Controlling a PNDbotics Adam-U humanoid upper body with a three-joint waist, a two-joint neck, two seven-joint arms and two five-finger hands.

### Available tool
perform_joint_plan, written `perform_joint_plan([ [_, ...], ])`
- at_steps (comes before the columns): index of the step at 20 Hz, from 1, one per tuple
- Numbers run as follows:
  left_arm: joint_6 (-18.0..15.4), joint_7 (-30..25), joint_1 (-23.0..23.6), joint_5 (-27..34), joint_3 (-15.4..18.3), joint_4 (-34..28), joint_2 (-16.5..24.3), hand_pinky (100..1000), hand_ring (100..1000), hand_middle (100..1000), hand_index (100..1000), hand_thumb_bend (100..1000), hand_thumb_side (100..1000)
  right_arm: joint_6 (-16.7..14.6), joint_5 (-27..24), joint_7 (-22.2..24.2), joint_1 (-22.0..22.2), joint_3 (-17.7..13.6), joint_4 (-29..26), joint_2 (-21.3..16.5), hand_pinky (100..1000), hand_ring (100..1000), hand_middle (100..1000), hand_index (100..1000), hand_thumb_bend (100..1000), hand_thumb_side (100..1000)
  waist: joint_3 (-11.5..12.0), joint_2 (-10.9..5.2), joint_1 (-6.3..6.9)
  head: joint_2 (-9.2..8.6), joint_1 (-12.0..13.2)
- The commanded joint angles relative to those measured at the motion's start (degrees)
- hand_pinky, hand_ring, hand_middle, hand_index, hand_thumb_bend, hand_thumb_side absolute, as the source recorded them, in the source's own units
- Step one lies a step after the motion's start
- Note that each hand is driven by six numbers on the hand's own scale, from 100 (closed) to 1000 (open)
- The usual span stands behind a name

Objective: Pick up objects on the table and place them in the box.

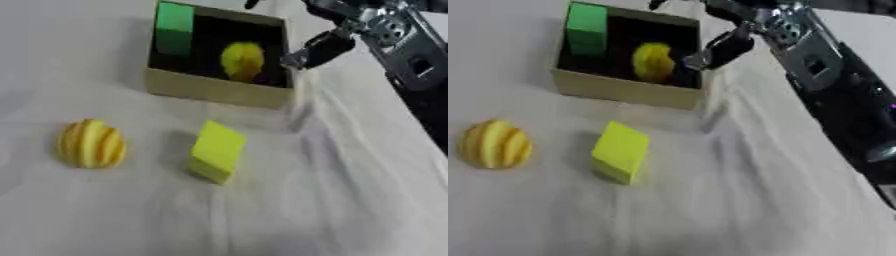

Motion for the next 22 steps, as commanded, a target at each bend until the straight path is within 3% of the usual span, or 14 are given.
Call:
perform_joint_plan([
  [1, 0.1, -0.1, -0.7, 0.1, 0.1, -0.9, 0.8, 689, 763, 723, 850, 100, 621, 0.9, 1.0, -1.7, -0.6, -0.8, 0.5, -1.4, 948, 889, 796, 968, 246, 140, 0.0, -1.38, 0.35, -0.33, -0.1],
  [9, 0.4, -0.1, -0.2, 0.0, 0.0, -0.9, 0.9, 688, 765, 723, 849, 100, 620, 2.1, -2.8, -2.4, -0.1, -0.4, -3.1, -1.6, 940, 881, 776, 959, 172, 100, -0.3, -1.53, 0.55, 0.26, 0.2],
  [15, 0.6, 0.0, 0.3, -0.2, 0.1, -0.9, 1.1, 688, 768, 723, 850, 100, 620, 3.3, -9.4, -0.3, 2.0, 0.3, -15.0, -4.4, 930, 875, 777, 956, 210, 100, -0.9, -2.12, 0.84, 1.06, 0.7],
  [18, 0.5, 0.1, 0.4, -0.2, 0.1, -0.9, 1.1, 688, 768, 723, 850, 100, 620, 4.6, -10.7, 0.3, 2.7, 0.1, -18.0, -5.1, 930, 875, 777, 956, 210, 100, -1.0, -2.2, 0.89, 1.18, 0.7],
  [19, 0.4, 0.2, 0.3, -0.3, 0.3, -0.9, 1.3, 691, 768, 724, 850, 100, 619, 4.8, -10.9, 0.6, 2.8, 0.3, -18.6, -5.4, 922, 872, 785, 956, 267, 100, -1.0, -2.37, 0.91, 1.4, 0.6],
  [22, -0.8, 1.1, -0.5, -0.9, 1.2, -0.9, 2.2, 695, 767, 725, 851, 100, 586, 3.0, -11.2, 2.6, 4.2, 3.5, -22.1, -7.5, 920, 873, 792, 956, 290, 100, -0.8, -2.95, 1.09, 2.19, 0.1],
])
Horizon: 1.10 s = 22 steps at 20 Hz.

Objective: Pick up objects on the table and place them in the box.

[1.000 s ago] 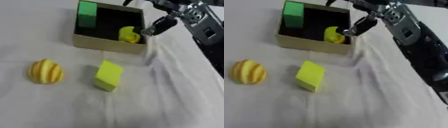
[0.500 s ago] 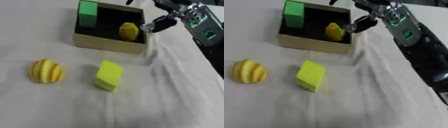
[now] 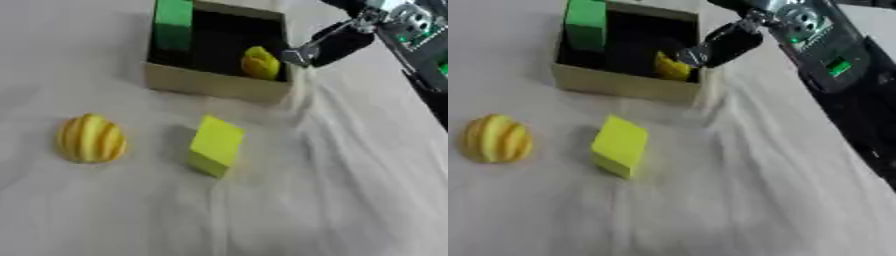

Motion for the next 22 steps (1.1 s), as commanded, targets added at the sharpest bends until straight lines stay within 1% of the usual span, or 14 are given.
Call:
perform_joint_plan([
  [1, -1.5, 1.1, -1.7, -0.8, 1.3, -0.9, 2.3, 697, 767, 725, 851, 100, 563, -1.7, -0.3, 2.2, 0.7, 2.7, -4.7, -4.1, 921, 874, 794, 956, 293, 100, 0.1, -2.02, 0.57, 0.78, -0.4],
  [2, -2.2, 1.5, -2.2, -1.0, 1.7, -0.9, 2.6, 698, 766, 725, 852, 100, 546, -2.6, 0.1, 3.0, 1.4, 4.1, -6.1, -4.6, 922, 875, 796, 956, 293, 100, 0.1, -2.13, 0.61, 0.97, -0.5],
  [3, -2.8, 2.0, -2.5, -1.3, 1.9, -0.9, 2.9, 698, 765, 725, 852, 100, 530, -3.4, 0.6, 3.9, 2.1, 5.2, -7.5, -5.0, 925, 877, 795, 956, 320, 100, 0.2, -2.22, 0.64, 1.11, -0.5],
  [4, -3.3, 2.5, -2.8, -1.5, 2.2, -0.9, 3.2, 699, 765, 725, 852, 100, 523, -4.3, 0.9, 4.8, 2.8, 6.2, -9.0, -5.4, 926, 878, 796, 956, 277, 100, 0.3, -2.32, 0.65, 1.28, -0.6],
  [7, -4.2, 3.5, -3.4, -2.2, 2.6, -0.9, 3.9, 699, 764, 724, 852, 100, 505, -7.0, 0.9, 7.5, 4.6, 7.1, -12.6, -6.3, 932, 884, 799, 958, 268, 100, 0.5, -2.6, 0.68, 1.62, -0.7],
  [11, -4.4, 4.1, -3.3, -2.6, 2.7, -0.9, 4.1, 700, 764, 724, 853, 100, 503, -9.7, 0.3, 11.1, 4.7, 8.1, -13.3, -6.1, 932, 887, 807, 960, 266, 100, 0.7, -3.06, 0.65, 2.05, -0.6],
  [14, -4.2, 4.2, -3.3, -2.6, 2.7, -0.9, 4.0, 700, 764, 725, 853, 100, 505, -11.4, 0.9, 14.0, 4.7, 9.4, -13.3, -5.7, 938, 896, 814, 964, 250, 100, 0.8, -3.31, 0.55, 2.79, -0.6],
  [17, -4.1, 4.1, -3.4, -2.6, 2.7, -0.9, 4.0, 700, 764, 725, 853, 100, 507, -12.8, 1.2, 16.8, 4.5, 10.1, -13.3, -5.2, 941, 902, 821, 967, 271, 100, 0.9, -3.39, 0.49, 3.56, -0.6],
  [19, -4.0, 4.0, -3.5, -2.4, 2.5, -0.9, 3.9, 699, 764, 725, 853, 100, 510, -12.8, 0.9, 18.2, 4.2, 9.8, -13.3, -4.8, 941, 903, 825, 969, 287, 100, 1.1, -3.37, 0.48, 3.84, -0.5],
  [22, -3.8, 3.7, -3.4, -2.3, 2.3, -0.9, 3.9, 699, 764, 725, 854, 100, 515, -12.4, 0.1, 19.1, 3.7, 9.2, -13.3, -4.4, 942, 905, 827, 971, 287, 100, 1.1, -3.29, 0.42, 3.99, -0.5],
])
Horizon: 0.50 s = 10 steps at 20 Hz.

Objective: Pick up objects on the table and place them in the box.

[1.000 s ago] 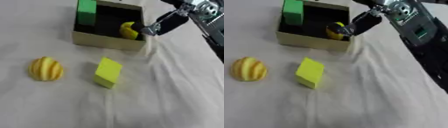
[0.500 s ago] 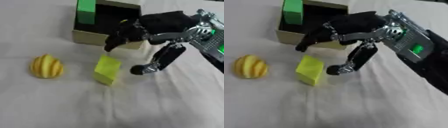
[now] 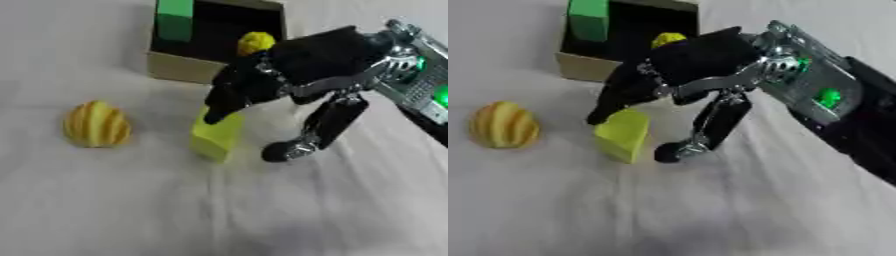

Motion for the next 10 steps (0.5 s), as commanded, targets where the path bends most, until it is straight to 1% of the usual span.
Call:
perform_joint_plan([
  [1, 0.2, -0.2, -0.9, 0.2, 0.3, -0.9, 1.3, 699, 764, 725, 853, 100, 516, -6.1, -0.8, 7.2, -1.0, -1.2, -0.9, -0.7, 942, 906, 827, 971, 285, 100, 0.0, -1.58, 0.27, 0.5, 0.1],
  [10, 0.5, -0.6, -1.0, 0.4, 0.1, -0.9, 1.2, 695, 761, 720, 853, 100, 526, -5.8, -2.2, 9.1, -1.7, -1.4, -0.4, -0.2, 959, 952, 844, 982, 273, 100, 0.1, -1.08, 0.12, 0.49, -0.1],
])
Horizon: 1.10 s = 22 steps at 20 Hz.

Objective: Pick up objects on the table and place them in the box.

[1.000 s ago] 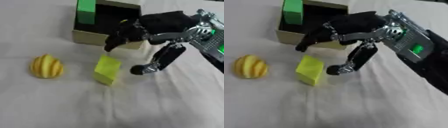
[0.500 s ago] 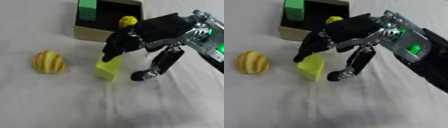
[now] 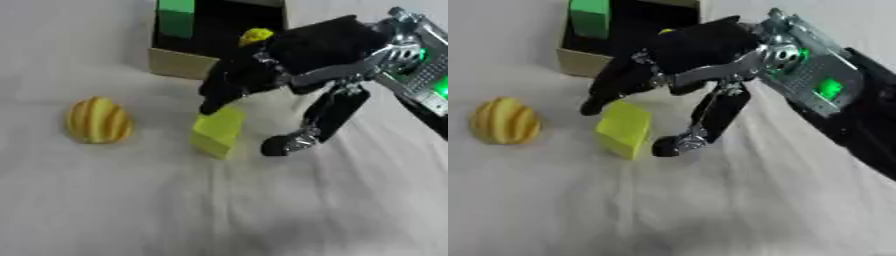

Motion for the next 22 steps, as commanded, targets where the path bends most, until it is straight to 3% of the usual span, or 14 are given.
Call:
perform_joint_plan([
  [1, 0.1, -0.2, -1.0, 0.4, 0.1, -0.9, 1.2, 695, 761, 720, 853, 100, 526, -7.1, -0.5, 8.1, -0.9, -0.9, -0.1, -0.8, 961, 957, 846, 983, 233, 100, 0.1, -1.12, 0.27, 0.43, -0.1],
  [2, 0.1, -0.2, -1.0, 0.4, 0.1, -0.9, 1.2, 695, 761, 719, 853, 100, 529, -7.1, -0.5, 8.4, -1.0, -1.0, 0.3, -0.7, 963, 959, 847, 984, 272, 100, 0.2, -1.05, 0.23, 0.39, -0.2],
  [5, 0.1, -0.3, -1.2, 0.5, 0.0, -0.9, 1.1, 694, 761, 718, 853, 100, 529, -7.2, -0.6, 8.8, -1.6, -1.3, 1.9, -0.1, 964, 961, 847, 985, 267, 100, 0.4, -0.86, 0.08, 0.19, -0.4],
  [7, 0.1, -0.4, -1.3, 0.5, 0.0, -0.9, 1.1, 694, 760, 717, 853, 100, 531, -7.1, -0.7, 8.8, -2.1, -1.4, 3.2, 0.4, 966, 962, 844, 985, 216, 100, 0.6, -0.7, -0.06, -0.01, -0.6],
  [12, 0.1, -0.4, -1.4, 0.6, 0.0, -0.9, 1.1, 692, 759, 715, 852, 100, 542, -7.2, 0.4, 8.9, -2.8, -1.9, 6.3, 1.4, 956, 954, 838, 981, 276, 100, 1.1, -0.1, -0.51, -0.61, -1.0],
  [22, 0.2, -0.5, -1.5, 0.7, 0.0, -0.9, 1.0, 690, 758, 711, 851, 100, 553, -6.1, 4.2, 8.2, -3.4, -1.5, 10.6, 2.9, 953, 949, 835, 980, 287, 100, 1.8, 0.95, -0.86, -1.04, -1.4],
])
